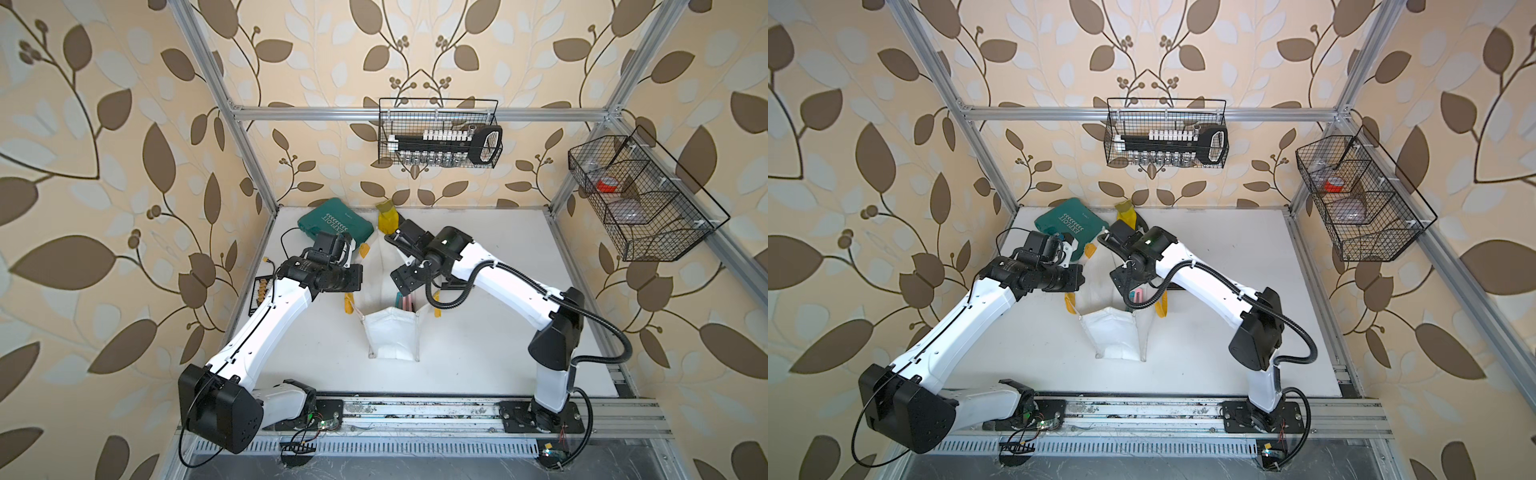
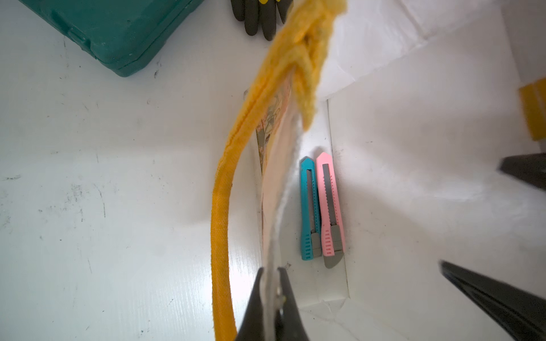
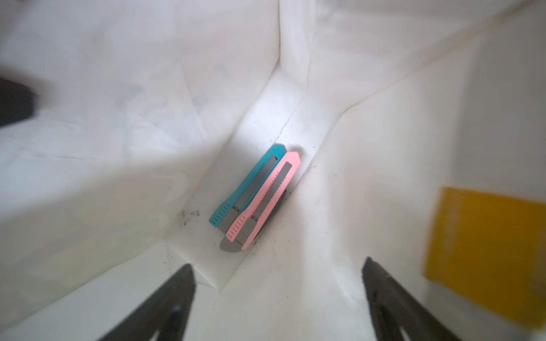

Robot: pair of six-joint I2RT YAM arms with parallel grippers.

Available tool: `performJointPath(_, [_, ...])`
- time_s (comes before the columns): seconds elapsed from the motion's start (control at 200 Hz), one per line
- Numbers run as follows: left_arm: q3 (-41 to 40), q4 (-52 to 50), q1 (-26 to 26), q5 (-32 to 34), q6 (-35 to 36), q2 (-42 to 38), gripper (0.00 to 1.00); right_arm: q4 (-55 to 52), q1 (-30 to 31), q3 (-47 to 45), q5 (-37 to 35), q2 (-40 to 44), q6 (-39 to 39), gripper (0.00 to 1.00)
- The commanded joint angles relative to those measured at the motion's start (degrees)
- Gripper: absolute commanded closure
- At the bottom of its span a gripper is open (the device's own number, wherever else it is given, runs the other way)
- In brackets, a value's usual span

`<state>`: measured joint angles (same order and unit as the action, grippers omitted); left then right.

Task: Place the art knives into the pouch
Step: Place the utility knife in the pouch, then adjust the utility knife at the center of the board.

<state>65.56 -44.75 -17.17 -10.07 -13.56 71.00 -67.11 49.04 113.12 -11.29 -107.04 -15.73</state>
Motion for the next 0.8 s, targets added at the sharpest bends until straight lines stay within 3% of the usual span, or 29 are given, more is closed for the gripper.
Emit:
performJointPath(0.0, [0.2, 1.1, 0.3, 0.7, 1.3, -0.4, 1.0, -2.8, -0.4, 1.6, -3.4, 3.9, 0.7, 0.0])
performJointPath(0.18, [0.3, 1.0, 0.2, 1.0, 1.3, -0.5, 1.0, -1.3, -3.6, 0.5, -6.0, 11.9, 0.9, 0.0])
performJointPath(0.305, [0.3, 1.0, 0.1, 1.0, 1.3, -0.6, 1.0, 7.2, -10.2, -9.9, -8.0, 21.4, 1.2, 0.0])
performJointPath(0.375, [0.3, 1.0, 0.1, 1.1, 1.3, -0.7, 1.0, 14.0, -17.4, -18.1, -0.3, 27.4, 2.0, 0.0])
performJointPath(0.485, [0.3, 1.1, 0.0, 0.9, 1.3, -0.7, 1.0, 25.6, -32.0, -33.6, 17.8, 34.7, -0.7, 0.0])
performJointPath(0.565, [0.3, 1.0, -0.1, 1.0, 1.3, -0.6, 1.0, 22.0, -39.7, -35.7, 26.6, 30.4, -1.8, 0.0])
performJointPath(0.64, [0.4, 1.0, -0.1, 1.0, 1.3, -0.6, 1.0, 16.3, -40.0, -35.0, 25.3, 23.7, 0.9, 0.0])
performJointPath(0.795, [0.3, 1.0, -0.1, 1.4, 1.3, -0.8, 1.0, 23.5, -39.2, -41.5, 27.2, 18.0, -3.6, 0.01])
